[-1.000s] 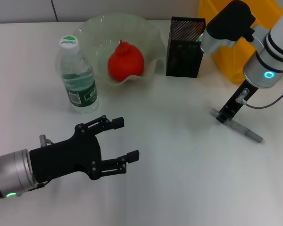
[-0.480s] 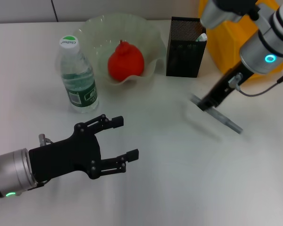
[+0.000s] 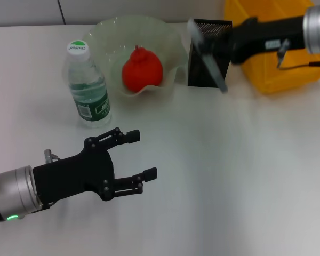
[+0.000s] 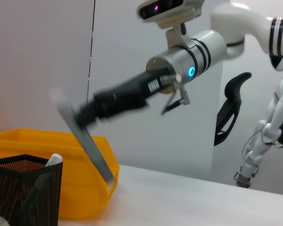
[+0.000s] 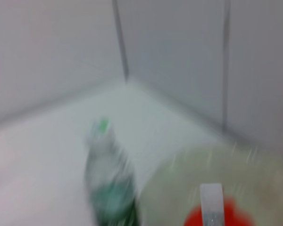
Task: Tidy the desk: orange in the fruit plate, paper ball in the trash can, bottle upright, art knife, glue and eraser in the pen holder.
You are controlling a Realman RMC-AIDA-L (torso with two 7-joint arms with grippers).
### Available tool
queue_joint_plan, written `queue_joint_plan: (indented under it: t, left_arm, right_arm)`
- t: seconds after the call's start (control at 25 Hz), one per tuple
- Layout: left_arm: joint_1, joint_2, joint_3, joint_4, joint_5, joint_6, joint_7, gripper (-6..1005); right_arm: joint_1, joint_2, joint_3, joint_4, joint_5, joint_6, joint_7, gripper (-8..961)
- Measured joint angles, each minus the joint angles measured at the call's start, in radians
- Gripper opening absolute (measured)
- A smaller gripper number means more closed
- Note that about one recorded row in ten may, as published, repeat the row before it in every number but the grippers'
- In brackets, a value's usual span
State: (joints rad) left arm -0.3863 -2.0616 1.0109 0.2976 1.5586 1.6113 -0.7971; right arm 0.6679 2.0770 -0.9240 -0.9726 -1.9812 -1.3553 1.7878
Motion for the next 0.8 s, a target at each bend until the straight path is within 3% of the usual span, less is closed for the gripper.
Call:
queue_joint_plan:
  t: [0.32, 0.8]
  left_arm:
    - [0.005, 0.0, -0.003, -0.001, 0.0, -0.015, 0.003, 861]
    - [0.004, 0.0, -0.005, 0.0, -0.001, -0.03, 0.006, 861]
  right_arm:
    - [-0.006, -0.003, 0.172, 0.266, 0.36, 0.081, -0.377, 136]
    - [0.074, 0.002, 0.165, 0.469, 0.448, 0.362, -0.533, 132]
